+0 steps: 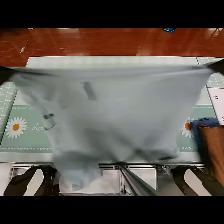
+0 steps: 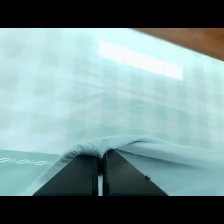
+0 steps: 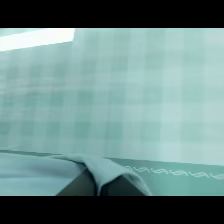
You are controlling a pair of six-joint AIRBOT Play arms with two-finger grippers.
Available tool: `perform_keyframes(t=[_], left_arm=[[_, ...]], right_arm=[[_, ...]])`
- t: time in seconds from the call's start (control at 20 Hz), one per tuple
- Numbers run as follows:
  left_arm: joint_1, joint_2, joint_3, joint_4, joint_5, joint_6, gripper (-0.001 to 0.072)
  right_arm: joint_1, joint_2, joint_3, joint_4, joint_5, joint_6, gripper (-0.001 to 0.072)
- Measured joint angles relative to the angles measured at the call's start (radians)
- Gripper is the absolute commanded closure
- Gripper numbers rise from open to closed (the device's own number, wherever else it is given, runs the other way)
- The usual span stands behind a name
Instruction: Fold the shirts.
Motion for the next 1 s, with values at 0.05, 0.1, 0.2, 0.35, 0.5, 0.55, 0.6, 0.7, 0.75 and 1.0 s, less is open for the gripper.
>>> perform_keyframes(t=[0.05,0.1,0.2,0.35,0.5,0.55,0.6,0.7,0.75,1.0], left_arm=[[-0.013,-0.075,-0.022,-0.017,0.040,0.012,0.0691],[-0.027,-0.150,-0.028,-0.041,0.085,0.023,0.0691],[-0.061,-0.328,0.006,-0.088,0.161,0.042,0.0690],[-0.113,-0.584,0.137,-0.145,0.230,0.057,0.0691],[-0.163,-0.795,0.283,-0.209,0.249,0.062,0.0691],[-0.175,-0.842,0.320,-0.224,0.243,0.057,0.0690],[-0.184,-0.880,0.349,-0.235,0.232,0.054,0.0691],[-0.187,-0.917,0.386,-0.245,0.196,0.055,0.0691],[-0.181,-0.921,0.397,-0.249,0.170,0.063,0.0691],[-0.128,-0.874,0.399,-0.159,-0.042,0.089,0.0691]], right_arm=[[0.000,-0.065,-0.014,0.035,-0.032,-0.022,0.0684],[0.001,-0.140,-0.022,0.067,-0.064,-0.042,0.0684],[0.001,-0.290,-0.008,0.125,-0.130,-0.071,0.0684],[0.022,-0.513,0.093,0.178,-0.191,-0.080,0.0684],[0.060,-0.703,0.248,0.204,-0.228,-0.050,0.0684],[0.069,-0.757,0.299,0.208,-0.234,-0.028,0.0684],[0.072,-0.798,0.337,0.208,-0.230,-0.005,0.0683],[0.073,-0.851,0.392,0.214,-0.205,0.026,0.0683],[0.067,-0.867,0.409,0.216,-0.180,0.037,0.0683],[0.021,-0.890,0.442,0.168,0.013,0.027,0.0683]])
